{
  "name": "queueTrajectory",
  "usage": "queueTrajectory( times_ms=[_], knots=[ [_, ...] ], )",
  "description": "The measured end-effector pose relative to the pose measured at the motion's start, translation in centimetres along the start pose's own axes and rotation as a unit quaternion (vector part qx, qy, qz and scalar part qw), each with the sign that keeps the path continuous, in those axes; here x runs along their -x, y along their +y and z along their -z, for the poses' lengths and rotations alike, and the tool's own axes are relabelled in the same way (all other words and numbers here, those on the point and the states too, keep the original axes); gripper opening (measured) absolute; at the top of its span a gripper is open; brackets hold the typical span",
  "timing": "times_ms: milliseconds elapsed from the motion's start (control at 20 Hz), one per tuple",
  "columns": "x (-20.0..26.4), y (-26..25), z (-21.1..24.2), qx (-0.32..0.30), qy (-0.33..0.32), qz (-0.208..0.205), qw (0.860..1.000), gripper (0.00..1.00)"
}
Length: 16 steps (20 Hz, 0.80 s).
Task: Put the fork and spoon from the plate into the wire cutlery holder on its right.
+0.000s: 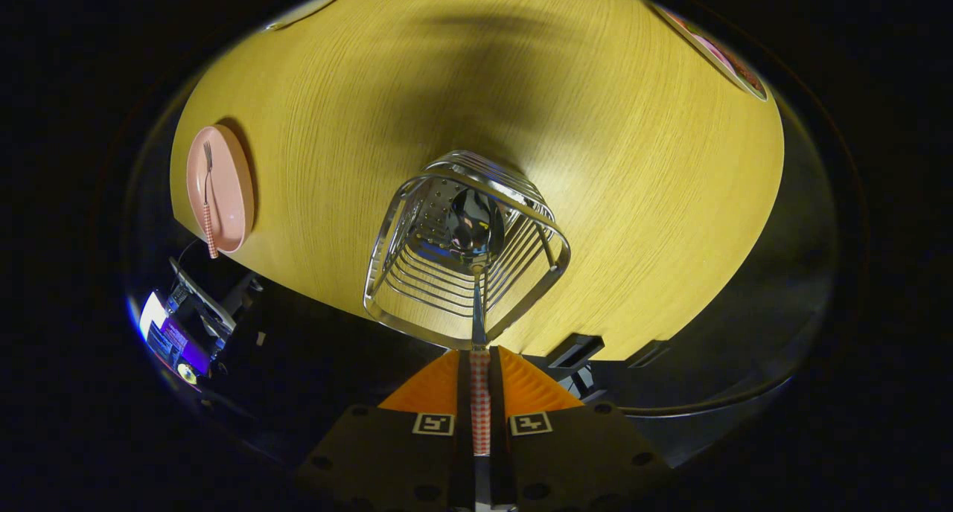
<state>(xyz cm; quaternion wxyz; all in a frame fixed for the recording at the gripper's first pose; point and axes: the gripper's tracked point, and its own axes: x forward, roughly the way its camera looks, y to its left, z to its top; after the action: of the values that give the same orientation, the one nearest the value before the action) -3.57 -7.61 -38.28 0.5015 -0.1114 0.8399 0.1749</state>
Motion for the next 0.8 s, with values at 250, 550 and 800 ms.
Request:
queueTrajectory(
  times_ms=[250,550,800],
  knots=[
    [0.8,0.4,0.0,-0.005,-0.022,-0.016,1.000,0.16],
    [3.5,1.0,-0.6,-0.015,-0.100,-0.041,0.994,0.25],
    [7.9,4.1,0.5,0.005,-0.200,-0.067,0.978,0.23]
  ],
)
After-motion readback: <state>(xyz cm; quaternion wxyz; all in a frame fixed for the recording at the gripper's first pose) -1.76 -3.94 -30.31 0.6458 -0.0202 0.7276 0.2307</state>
